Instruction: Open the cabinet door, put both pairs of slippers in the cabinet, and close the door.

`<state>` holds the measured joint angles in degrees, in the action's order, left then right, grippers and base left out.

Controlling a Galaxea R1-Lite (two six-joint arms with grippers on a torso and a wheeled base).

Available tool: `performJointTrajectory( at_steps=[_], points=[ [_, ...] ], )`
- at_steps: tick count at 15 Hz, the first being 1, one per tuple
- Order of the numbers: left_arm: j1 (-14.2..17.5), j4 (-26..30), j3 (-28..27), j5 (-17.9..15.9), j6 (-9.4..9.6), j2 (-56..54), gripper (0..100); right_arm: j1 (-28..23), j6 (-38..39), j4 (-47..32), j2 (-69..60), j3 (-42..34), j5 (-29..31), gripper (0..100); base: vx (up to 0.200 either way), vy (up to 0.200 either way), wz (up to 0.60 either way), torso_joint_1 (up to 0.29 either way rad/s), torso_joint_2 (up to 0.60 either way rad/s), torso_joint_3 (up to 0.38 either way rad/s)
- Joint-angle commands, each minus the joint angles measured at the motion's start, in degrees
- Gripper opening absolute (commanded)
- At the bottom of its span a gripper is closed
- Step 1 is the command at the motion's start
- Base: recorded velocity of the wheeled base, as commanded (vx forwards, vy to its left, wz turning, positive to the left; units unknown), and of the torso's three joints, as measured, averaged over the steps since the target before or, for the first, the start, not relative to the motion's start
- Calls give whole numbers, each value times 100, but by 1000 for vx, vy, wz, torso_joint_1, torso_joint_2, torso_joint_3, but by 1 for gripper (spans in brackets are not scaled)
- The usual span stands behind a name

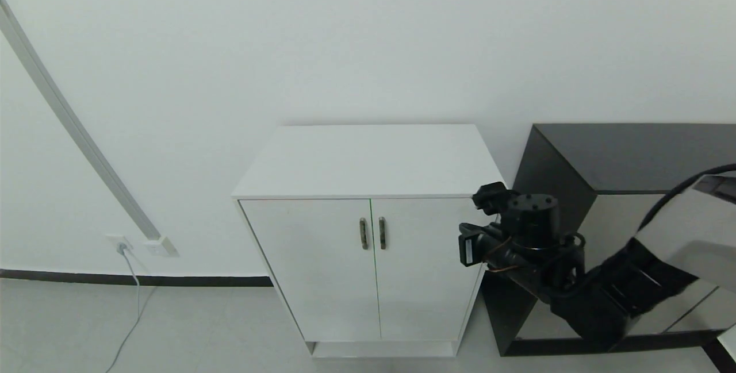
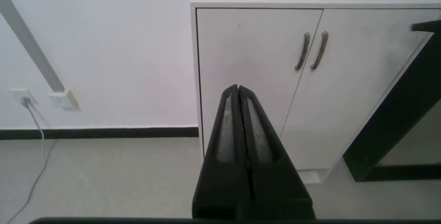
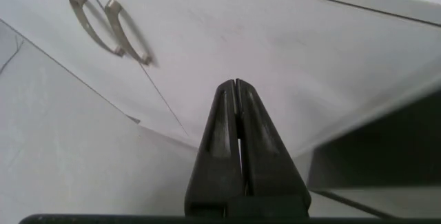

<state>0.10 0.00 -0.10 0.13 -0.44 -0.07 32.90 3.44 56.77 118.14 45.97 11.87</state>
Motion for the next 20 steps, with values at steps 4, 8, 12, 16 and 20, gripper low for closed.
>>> performJointTrajectory(
  at_steps=[4,8,12,16,20],
  points=[
    [-1,0,1,4,0,7,0,-469,-221,124,-2102,-1864,-1,0,0,0,0,0,0,0],
    [-1,0,1,4,0,7,0,-1190,-379,115,-3095,-2962,-27,0,0,0,0,0,0,0],
    [-1,0,1,4,-9,7,0,-1638,-555,97,-4062,-3806,-54,0,0,0,0,0,0,0],
    [-1,0,1,4,-9,7,0,-1673,-722,-105,-4923,-4377,-45,0,0,0,0,0,0,0],
    [-1,0,1,4,-9,7,0,-1752,-722,-1661,-6417,-4456,-45,0,0,0,0,0,0,0]
  ],
)
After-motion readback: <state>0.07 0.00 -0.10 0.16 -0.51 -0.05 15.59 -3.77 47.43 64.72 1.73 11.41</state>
